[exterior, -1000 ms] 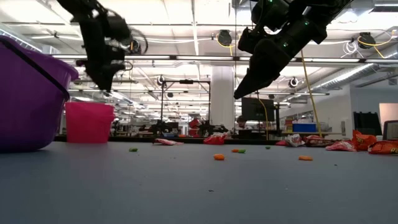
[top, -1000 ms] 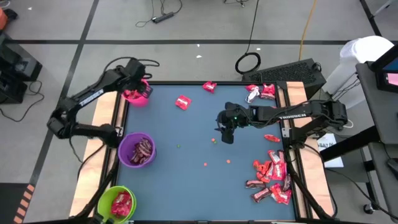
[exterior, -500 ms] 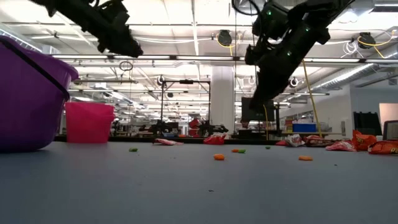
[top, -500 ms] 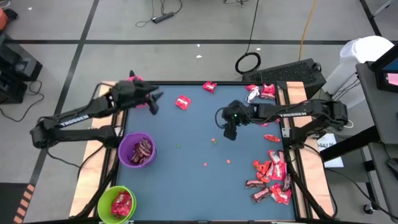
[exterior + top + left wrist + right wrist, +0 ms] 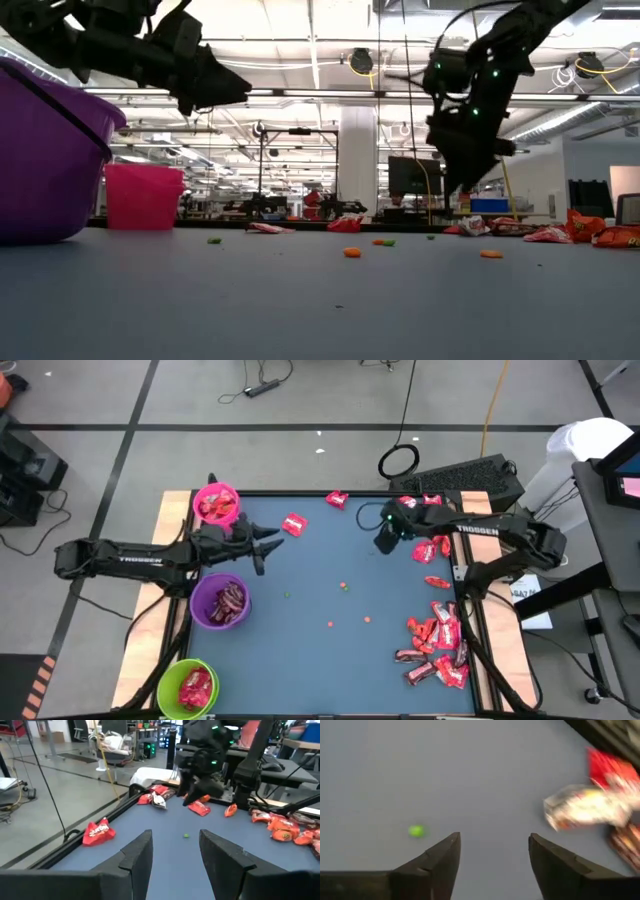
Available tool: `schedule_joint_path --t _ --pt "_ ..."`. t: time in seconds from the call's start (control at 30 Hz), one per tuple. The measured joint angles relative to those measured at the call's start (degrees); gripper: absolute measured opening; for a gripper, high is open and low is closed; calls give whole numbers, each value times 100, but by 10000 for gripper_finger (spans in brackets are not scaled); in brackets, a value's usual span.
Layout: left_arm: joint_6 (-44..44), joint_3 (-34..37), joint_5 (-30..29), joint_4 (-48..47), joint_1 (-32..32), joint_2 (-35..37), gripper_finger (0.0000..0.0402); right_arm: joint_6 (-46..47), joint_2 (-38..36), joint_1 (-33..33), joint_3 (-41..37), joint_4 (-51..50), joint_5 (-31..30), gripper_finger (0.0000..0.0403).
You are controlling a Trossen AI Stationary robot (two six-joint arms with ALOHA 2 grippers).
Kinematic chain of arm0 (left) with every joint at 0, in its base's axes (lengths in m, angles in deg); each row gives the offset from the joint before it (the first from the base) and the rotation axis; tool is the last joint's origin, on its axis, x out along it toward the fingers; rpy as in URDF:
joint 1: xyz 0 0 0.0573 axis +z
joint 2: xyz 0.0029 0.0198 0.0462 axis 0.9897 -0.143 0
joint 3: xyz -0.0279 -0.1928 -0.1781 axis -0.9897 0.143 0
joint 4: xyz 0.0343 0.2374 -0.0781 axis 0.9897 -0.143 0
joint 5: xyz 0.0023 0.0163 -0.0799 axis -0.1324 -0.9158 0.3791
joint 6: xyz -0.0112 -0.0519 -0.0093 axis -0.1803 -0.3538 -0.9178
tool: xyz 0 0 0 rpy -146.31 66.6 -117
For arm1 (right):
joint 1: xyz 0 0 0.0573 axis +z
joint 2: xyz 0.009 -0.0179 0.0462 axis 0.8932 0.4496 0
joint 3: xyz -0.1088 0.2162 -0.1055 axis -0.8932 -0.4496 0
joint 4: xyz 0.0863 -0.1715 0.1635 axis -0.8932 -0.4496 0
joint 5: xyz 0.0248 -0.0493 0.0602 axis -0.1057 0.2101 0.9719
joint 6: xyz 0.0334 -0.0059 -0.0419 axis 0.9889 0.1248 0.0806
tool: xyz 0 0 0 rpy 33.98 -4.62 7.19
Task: Organize candy in baskets
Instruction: Put the white chocolate into the violet bucket
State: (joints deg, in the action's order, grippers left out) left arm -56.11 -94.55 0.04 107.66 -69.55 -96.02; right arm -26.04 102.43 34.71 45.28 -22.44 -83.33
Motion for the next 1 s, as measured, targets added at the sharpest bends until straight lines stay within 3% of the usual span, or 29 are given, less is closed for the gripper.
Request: schedule_joint_path --t 0.17,0.3,0.7,1.0 --pt "-3 0 -5 -57 0 -3 168 454 45 -760 0 -394 -177 269" --pt "102 0 -12 -106 0 -3 168 689 44 -1217 0 -138 -171 282" --pt "133 0 4 -208 0 -3 168 1260 43 -1727 -274 851 -339 245" --pt "100 -2 108 -205 -2 -3 168 1442 531 -1825 -576 1520 -405 223"
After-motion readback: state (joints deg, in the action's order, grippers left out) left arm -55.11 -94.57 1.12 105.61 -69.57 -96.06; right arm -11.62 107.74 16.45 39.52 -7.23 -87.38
